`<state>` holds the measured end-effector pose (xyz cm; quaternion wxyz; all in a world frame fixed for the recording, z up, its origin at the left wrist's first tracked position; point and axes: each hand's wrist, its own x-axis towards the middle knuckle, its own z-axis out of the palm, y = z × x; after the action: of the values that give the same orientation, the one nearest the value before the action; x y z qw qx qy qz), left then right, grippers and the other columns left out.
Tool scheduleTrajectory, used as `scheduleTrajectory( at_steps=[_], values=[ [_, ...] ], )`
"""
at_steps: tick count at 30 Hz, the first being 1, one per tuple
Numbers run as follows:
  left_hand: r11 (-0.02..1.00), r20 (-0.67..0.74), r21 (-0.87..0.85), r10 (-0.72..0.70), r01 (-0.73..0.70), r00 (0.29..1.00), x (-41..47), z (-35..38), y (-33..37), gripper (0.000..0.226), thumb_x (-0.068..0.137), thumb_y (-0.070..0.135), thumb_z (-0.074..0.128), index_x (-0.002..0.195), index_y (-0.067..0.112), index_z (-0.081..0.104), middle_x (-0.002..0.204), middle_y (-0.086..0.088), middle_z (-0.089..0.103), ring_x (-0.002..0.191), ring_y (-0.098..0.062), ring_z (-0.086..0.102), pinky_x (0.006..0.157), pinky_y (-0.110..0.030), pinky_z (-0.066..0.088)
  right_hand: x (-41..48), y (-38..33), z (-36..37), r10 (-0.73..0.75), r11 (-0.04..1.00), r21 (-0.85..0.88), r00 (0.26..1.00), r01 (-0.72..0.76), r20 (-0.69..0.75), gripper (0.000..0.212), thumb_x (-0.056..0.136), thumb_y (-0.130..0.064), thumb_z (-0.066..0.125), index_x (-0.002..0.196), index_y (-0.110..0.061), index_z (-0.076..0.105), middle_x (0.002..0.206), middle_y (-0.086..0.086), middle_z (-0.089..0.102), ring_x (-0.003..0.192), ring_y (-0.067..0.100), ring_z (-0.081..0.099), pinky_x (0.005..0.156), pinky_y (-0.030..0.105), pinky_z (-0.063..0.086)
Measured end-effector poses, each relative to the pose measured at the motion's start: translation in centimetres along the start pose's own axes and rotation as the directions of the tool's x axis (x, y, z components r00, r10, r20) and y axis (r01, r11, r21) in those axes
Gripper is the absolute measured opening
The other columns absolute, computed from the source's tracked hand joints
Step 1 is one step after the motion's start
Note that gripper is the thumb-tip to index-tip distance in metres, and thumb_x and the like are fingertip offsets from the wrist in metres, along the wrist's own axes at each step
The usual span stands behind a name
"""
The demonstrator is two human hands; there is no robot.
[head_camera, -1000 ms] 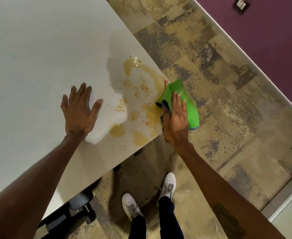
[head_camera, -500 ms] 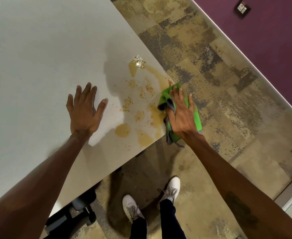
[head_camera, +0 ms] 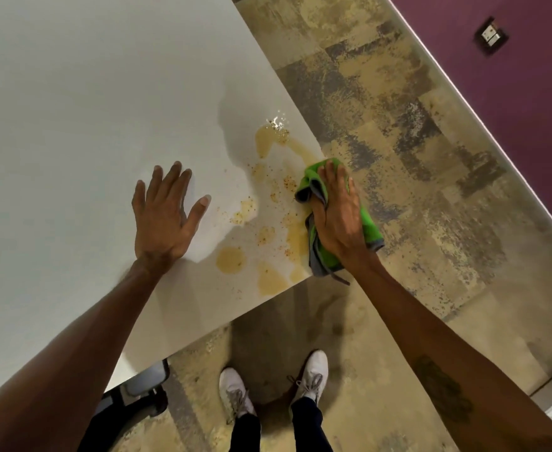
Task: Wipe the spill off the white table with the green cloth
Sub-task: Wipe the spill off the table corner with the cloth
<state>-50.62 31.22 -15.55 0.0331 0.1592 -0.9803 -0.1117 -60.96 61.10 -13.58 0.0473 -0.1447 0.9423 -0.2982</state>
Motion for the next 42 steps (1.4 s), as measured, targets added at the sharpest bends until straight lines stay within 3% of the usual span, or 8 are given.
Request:
scheduleTrajectory(
  at_steps=[4,12,18,23,28,36,39,42],
  values=[
    [1.0,0.016,-0.013,-0.015,0.015,1.0,-0.1,-0.5,0.4,0.073,0.104,0.067,0.021,0.158,0.021,0.036,0.169,0.002,0.027,0.16,-0.022,0.014,0.129,-0.052,0.01,3.0,-0.3,0.1,-0.074,0.993,-0.083,0.994,0.081,0.086,0.056,0.103,-0.027,0.036,0.154,-0.009,0.023,0.164,0.009,0.017,0.153,0.026,0.009,0.126,0.037,0.005],
    [1.0,-0.031,-0.018,-0.011,0.01,0.999,0.0,-0.1,0.1,0.07,0.104,0.066,0.022,0.155,0.022,0.043,0.166,0.002,0.034,0.159,-0.021,0.021,0.127,-0.052,0.015,8.2,-1.6,1.2,-0.153,0.98,-0.111,0.98,0.168,0.131,0.058,0.104,-0.026,0.036,0.155,-0.008,0.018,0.165,0.01,0.015,0.153,0.027,0.01,0.126,0.041,0.01],
    [0.999,-0.078,-0.041,0.009,-0.012,0.997,0.2,0.6,-0.4,0.069,0.105,0.065,0.02,0.151,0.022,0.047,0.164,0.002,0.039,0.157,-0.02,0.025,0.126,-0.049,0.016,8.4,-1.6,1.2,-0.002,0.999,0.037,0.995,-0.002,0.101,0.089,0.093,-0.047,0.058,0.155,-0.004,0.012,0.165,0.015,0.006,0.153,0.03,0.006,0.123,0.036,0.009],
    [0.997,-0.079,-0.083,-0.005,-0.002,0.997,0.1,0.3,-0.4,0.074,0.104,0.067,0.015,0.151,0.021,0.048,0.164,0.001,0.039,0.157,-0.022,0.026,0.126,-0.049,0.015,8.2,-1.6,1.3,0.014,0.998,0.063,0.997,-0.019,0.07,0.063,0.1,-0.028,0.047,0.154,-0.008,0.022,0.164,0.01,0.021,0.151,0.026,0.019,0.123,0.035,0.016],
    [0.995,-0.059,-0.102,-0.006,0.0,0.998,0.1,-0.3,0.2,0.076,0.102,0.068,0.016,0.152,0.019,0.048,0.164,0.0,0.038,0.157,-0.023,0.026,0.126,-0.05,0.015,6.3,-1.6,0.3,-0.013,0.999,0.046,0.999,0.012,0.037,0.059,0.099,-0.018,0.048,0.153,-0.007,0.027,0.162,0.011,0.026,0.15,0.025,0.024,0.122,0.033,0.017],
    [0.994,-0.041,-0.109,-0.014,0.01,0.999,0.0,-0.7,0.3,0.077,0.102,0.067,0.016,0.153,0.018,0.047,0.165,0.0,0.036,0.158,-0.023,0.024,0.126,-0.05,0.014,-0.5,-1.2,1.3,-0.031,0.997,-0.077,0.999,0.031,0.01,0.066,0.098,-0.041,0.028,0.154,-0.007,0.024,0.163,0.01,0.024,0.152,0.022,0.019,0.126,0.035,0.011],
    [0.995,-0.053,-0.102,-0.015,0.009,0.999,0.1,-0.5,0.3,0.078,0.102,0.068,0.012,0.152,0.019,0.047,0.165,0.001,0.036,0.158,-0.021,0.023,0.126,-0.049,0.014,-0.3,-0.9,1.4,-0.019,0.994,-0.105,0.999,0.022,0.027,0.074,0.096,-0.049,0.038,0.155,-0.007,0.019,0.163,0.012,0.021,0.152,0.025,0.017,0.126,0.039,0.013],
    [0.996,-0.066,-0.09,-0.016,0.01,0.998,0.1,-0.1,0.0,0.074,0.104,0.066,0.014,0.152,0.021,0.047,0.165,0.002,0.037,0.158,-0.02,0.023,0.126,-0.048,0.013,0.6,-0.9,1.4,-0.014,0.996,-0.09,0.999,0.018,0.041,0.072,0.096,-0.034,0.047,0.155,-0.007,0.017,0.164,0.011,0.017,0.153,0.025,0.014,0.126,0.04,0.011]
  ],
)
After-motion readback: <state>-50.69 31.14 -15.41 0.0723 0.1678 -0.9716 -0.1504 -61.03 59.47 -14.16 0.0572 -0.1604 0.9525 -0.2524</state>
